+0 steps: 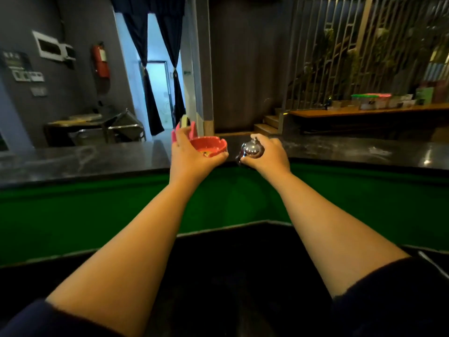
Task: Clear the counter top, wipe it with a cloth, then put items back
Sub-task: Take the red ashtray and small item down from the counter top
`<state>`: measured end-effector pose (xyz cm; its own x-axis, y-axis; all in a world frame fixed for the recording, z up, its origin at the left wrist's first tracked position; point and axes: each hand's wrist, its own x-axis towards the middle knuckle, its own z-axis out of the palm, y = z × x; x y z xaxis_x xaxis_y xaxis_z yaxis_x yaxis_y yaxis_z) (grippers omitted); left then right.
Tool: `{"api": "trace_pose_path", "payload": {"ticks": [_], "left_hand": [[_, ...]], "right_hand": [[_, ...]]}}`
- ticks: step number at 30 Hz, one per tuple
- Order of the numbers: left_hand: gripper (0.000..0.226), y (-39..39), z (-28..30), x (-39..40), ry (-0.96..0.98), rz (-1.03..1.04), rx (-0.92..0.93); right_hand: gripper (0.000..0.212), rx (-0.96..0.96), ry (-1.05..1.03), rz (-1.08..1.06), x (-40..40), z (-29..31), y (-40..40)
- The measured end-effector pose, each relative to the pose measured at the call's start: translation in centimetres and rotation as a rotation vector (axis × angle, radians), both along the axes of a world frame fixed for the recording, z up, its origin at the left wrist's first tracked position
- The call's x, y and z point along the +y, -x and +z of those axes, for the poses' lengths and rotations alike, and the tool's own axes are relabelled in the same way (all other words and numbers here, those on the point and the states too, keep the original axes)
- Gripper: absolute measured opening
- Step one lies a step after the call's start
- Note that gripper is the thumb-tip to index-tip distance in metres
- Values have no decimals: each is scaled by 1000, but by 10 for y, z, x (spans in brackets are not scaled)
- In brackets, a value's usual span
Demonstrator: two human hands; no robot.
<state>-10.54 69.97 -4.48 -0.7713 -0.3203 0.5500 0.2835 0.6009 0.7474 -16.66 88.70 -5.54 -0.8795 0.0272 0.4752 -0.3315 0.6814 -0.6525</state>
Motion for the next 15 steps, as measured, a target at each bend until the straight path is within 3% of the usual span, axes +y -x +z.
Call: {"api": "trace_pose_path", "payload": {"ticks": [6,15], "left_hand": [[101,-107,-31,-63,-22,92,-55],[102,-263,-140,-162,-8,286,-166]], "right_hand": [[70,-48,-12,149,-66,-38,-105],[66,-111,11,378,-188,-129,-218]]}}
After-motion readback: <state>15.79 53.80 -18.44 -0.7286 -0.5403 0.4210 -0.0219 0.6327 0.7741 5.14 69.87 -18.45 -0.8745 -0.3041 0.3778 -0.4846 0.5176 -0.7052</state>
